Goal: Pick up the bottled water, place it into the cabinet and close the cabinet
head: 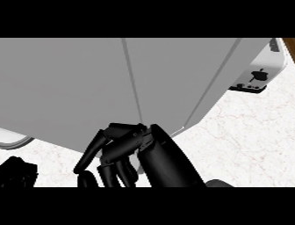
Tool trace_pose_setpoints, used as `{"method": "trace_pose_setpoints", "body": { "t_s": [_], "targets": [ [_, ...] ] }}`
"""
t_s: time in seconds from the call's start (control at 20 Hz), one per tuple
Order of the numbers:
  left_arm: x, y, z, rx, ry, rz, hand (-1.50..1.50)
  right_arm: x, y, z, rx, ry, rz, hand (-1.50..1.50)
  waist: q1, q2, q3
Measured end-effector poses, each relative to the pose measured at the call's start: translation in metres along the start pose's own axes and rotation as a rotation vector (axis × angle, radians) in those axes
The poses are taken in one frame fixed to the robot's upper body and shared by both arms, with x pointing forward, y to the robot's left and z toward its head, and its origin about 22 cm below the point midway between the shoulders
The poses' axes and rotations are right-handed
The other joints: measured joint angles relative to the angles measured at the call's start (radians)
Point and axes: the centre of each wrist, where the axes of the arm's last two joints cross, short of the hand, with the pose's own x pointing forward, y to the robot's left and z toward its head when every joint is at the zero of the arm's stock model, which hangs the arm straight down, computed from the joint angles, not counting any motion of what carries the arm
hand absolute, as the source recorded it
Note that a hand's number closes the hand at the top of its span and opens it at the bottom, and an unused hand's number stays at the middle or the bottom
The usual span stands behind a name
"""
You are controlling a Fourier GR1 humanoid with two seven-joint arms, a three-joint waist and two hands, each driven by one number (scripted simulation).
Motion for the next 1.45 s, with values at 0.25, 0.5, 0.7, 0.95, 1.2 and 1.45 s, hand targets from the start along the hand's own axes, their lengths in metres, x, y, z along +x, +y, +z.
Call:
{"method": "trace_pose_setpoints", "body": {
  "t_s": [0.25, 0.5, 0.7, 0.95, 1.2, 1.45],
  "targets": [
    [0.004, 0.013, 0.003, 0.0, -0.007, -0.005, 1.5, -0.012, -0.023, -0.054, 0.008, 0.066, -0.084, 1.5, -0.007, 0.002, 0.001],
    [0.011, 0.024, 0.015, 0.002, -0.005, -0.005, 1.5, -0.045, -0.056, -0.089, 0.024, 0.124, -0.118, 1.5, -0.016, 0.0, 0.002],
    [0.011, 0.025, 0.021, 0.004, -0.002, -0.009, 1.5, -0.059, -0.07, -0.105, 0.081, 0.123, -0.139, 1.5, -0.019, -0.019, 0.002],
    [0.016, 0.025, 0.015, -0.012, -0.002, -0.009, 1.5, -0.07, -0.07, -0.115, 0.168, 0.09, -0.144, 1.5, -0.004, -0.035, -0.004],
    [0.021, 0.025, 0.01, -0.035, -0.012, -0.008, 1.5, -0.078, -0.078, -0.119, 0.214, 0.055, -0.127, 1.5, 0.007, -0.04, -0.009],
    [0.02, 0.026, 0.004, -0.037, -0.013, -0.011, 1.5, -0.081, -0.082, -0.122, 0.253, 0.023, -0.126, 1.5, 0.008, -0.039, -0.014]
  ]
}}
